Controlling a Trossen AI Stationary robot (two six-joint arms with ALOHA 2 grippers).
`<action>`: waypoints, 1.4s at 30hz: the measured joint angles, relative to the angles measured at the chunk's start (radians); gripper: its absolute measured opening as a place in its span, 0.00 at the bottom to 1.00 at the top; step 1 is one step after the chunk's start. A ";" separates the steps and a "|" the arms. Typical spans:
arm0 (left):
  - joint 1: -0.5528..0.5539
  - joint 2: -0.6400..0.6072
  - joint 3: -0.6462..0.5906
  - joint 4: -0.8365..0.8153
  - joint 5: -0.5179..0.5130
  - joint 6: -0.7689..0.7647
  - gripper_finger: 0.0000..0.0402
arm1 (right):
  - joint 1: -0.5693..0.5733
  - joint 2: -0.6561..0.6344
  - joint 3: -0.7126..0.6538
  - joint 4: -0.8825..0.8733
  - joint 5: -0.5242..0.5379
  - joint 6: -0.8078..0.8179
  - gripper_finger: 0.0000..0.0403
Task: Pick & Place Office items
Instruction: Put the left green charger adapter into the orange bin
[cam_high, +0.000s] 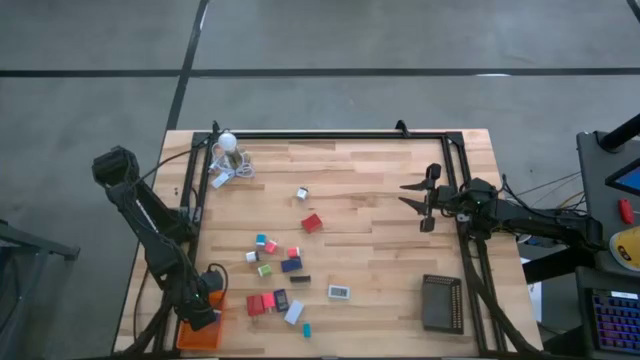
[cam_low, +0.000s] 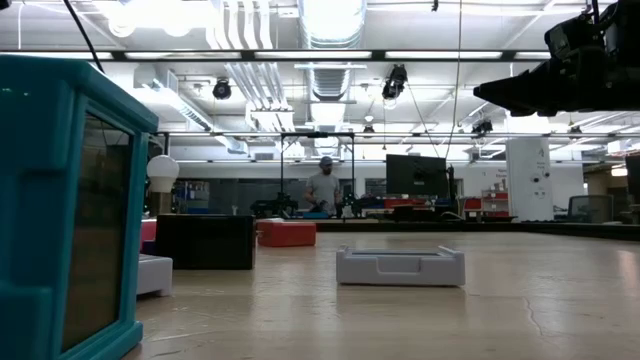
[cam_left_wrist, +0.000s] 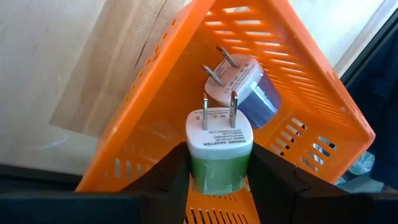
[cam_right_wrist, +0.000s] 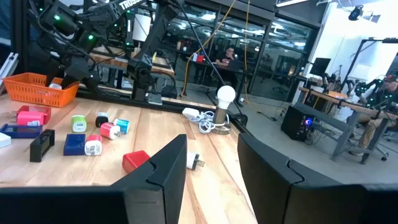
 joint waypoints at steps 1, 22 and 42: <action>0.000 0.000 0.000 0.000 0.000 0.000 0.35 | 0.000 0.000 0.000 0.000 0.000 0.000 0.35; 0.000 -0.001 -0.012 -0.008 -0.003 0.004 0.35 | 0.000 0.000 0.000 0.000 0.000 0.000 0.35; 0.000 -0.002 -0.063 0.000 -0.002 -0.042 0.38 | 0.000 0.000 0.000 0.000 0.000 0.000 0.35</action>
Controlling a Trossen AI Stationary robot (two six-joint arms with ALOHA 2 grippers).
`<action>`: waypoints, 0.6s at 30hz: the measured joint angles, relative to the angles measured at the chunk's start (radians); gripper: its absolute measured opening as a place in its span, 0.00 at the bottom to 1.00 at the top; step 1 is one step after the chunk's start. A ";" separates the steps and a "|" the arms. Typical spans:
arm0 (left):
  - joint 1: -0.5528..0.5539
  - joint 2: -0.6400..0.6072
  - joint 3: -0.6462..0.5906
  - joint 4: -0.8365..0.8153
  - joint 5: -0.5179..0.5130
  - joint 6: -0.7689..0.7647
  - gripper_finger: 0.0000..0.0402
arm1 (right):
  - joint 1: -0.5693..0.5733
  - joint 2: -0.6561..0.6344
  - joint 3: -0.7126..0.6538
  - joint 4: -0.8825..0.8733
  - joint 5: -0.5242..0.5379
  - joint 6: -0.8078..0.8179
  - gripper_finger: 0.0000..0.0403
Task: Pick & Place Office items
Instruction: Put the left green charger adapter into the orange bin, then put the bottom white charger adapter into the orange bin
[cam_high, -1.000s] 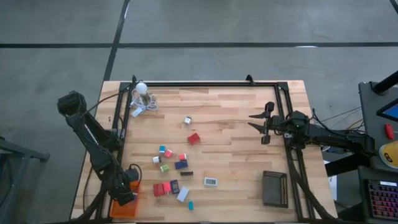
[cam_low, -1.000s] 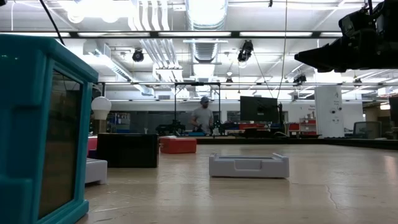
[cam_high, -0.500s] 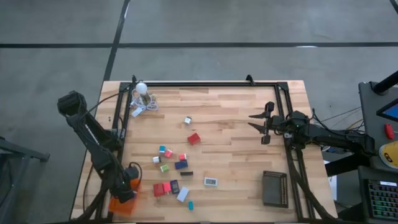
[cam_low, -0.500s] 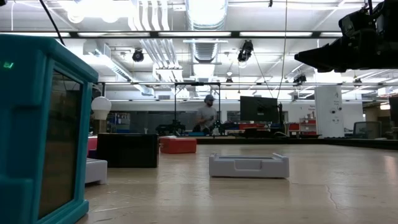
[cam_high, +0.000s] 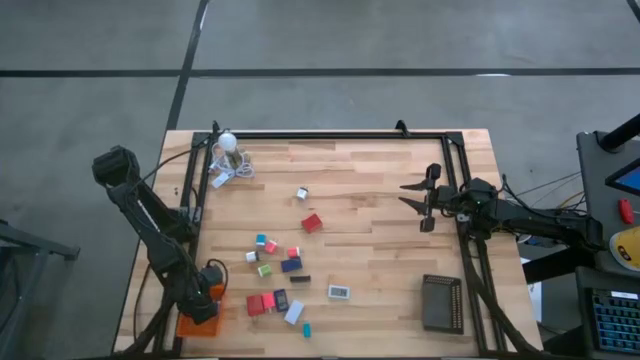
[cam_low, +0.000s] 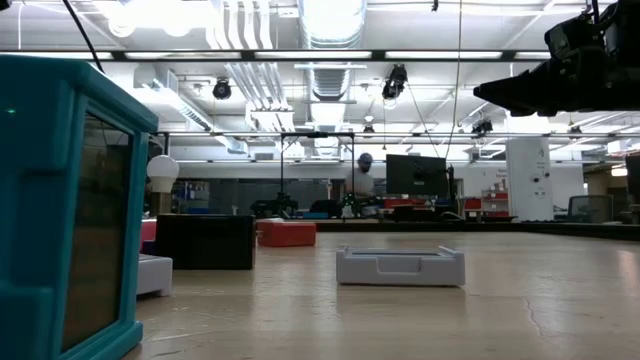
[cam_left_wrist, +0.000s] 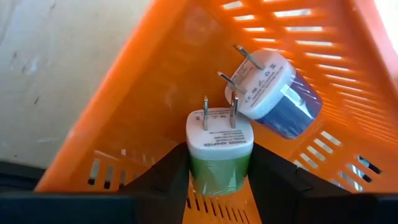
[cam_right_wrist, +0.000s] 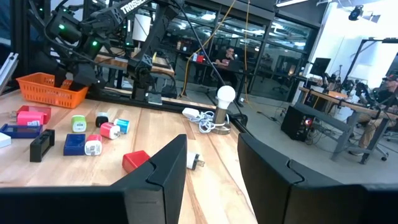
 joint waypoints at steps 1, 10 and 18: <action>0.000 0.000 0.000 0.000 -0.001 -0.005 0.40 | 0.000 0.000 0.000 0.000 0.000 0.000 0.35; 0.000 0.000 0.001 0.004 -0.005 -0.005 0.53 | 0.000 0.000 0.000 0.000 0.000 0.000 0.35; 0.000 0.000 0.001 0.014 -0.003 -0.004 0.58 | 0.000 0.000 0.000 0.000 0.000 0.000 0.35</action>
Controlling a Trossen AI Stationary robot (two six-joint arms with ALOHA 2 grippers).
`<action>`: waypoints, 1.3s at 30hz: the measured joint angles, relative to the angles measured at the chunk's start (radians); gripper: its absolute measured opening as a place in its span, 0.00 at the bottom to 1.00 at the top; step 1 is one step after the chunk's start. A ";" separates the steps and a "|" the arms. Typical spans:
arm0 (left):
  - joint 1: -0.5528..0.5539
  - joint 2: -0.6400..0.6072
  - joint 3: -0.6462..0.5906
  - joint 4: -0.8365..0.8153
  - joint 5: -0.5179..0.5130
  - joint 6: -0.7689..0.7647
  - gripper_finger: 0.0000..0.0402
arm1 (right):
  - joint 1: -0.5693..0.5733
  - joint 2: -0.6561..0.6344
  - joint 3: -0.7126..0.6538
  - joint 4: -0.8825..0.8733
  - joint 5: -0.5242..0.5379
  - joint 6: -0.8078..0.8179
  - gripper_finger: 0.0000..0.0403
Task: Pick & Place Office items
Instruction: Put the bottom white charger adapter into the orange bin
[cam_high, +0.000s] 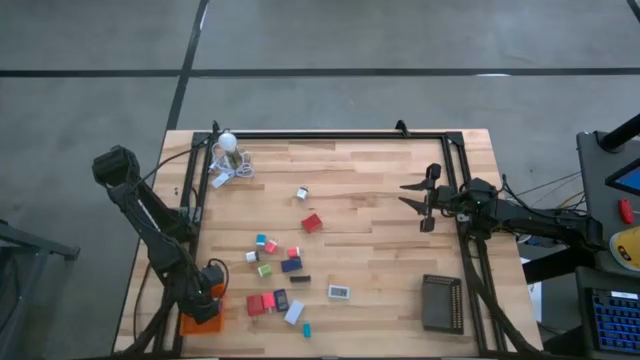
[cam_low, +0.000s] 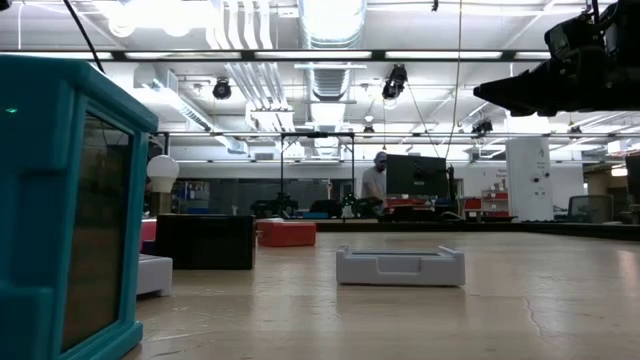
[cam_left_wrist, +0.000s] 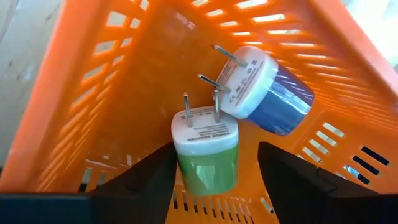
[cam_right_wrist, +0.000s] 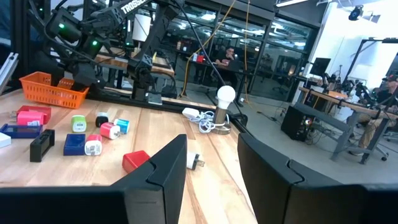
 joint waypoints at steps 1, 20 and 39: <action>0.000 0.000 0.000 0.000 0.000 0.000 0.58 | 0.000 0.000 0.000 0.000 0.000 0.000 0.35; -0.001 0.002 0.054 -0.019 0.021 -0.023 0.57 | 0.000 0.000 0.000 0.000 0.000 0.000 0.35; 0.008 -0.003 0.191 -0.216 -0.002 -0.018 0.57 | 0.000 0.000 0.000 0.000 0.000 0.000 0.35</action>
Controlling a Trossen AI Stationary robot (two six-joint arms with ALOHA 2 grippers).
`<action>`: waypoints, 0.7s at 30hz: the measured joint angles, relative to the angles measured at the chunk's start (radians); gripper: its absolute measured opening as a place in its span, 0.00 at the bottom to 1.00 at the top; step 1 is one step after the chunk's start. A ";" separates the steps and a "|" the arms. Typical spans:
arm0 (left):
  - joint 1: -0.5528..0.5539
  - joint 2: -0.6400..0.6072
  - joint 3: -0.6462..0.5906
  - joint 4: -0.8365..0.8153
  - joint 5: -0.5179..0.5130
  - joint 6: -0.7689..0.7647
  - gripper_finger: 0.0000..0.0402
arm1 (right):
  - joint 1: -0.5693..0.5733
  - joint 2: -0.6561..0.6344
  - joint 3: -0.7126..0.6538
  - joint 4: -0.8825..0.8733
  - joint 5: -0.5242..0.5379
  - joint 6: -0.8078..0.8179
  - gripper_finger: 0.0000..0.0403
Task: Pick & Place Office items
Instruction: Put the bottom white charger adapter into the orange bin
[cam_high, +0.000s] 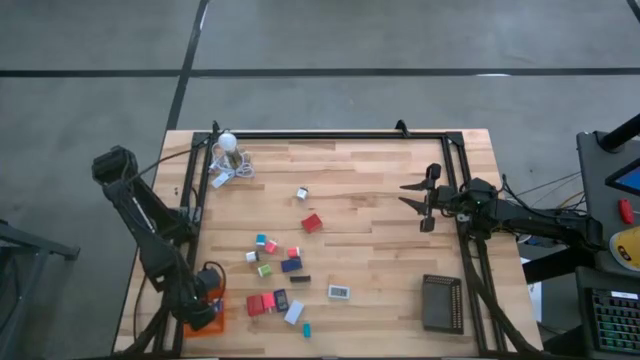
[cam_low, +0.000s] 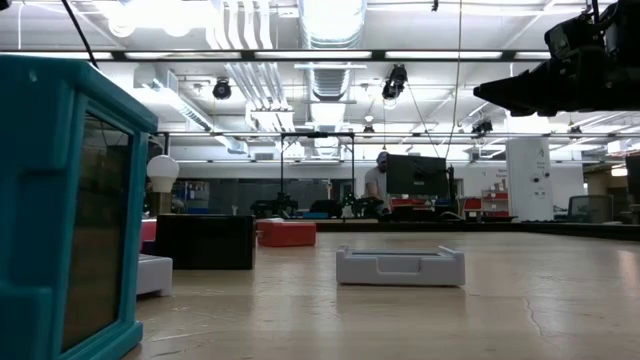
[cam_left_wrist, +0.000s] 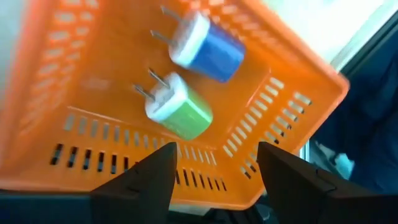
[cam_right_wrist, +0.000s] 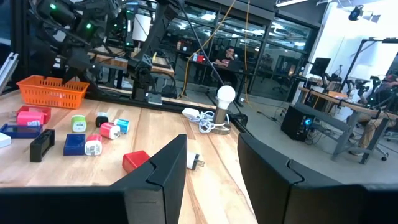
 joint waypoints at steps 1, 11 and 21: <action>0.003 0.000 0.012 -0.024 -0.019 0.000 0.57 | 0.000 0.000 0.000 0.000 0.000 0.000 0.35; 0.013 -0.001 0.098 -0.163 -0.495 0.297 0.57 | 0.000 0.000 0.000 0.000 0.000 0.000 0.35; 0.016 -0.001 0.105 -0.137 -1.048 0.338 0.57 | 0.000 0.000 0.000 0.000 0.000 0.000 0.35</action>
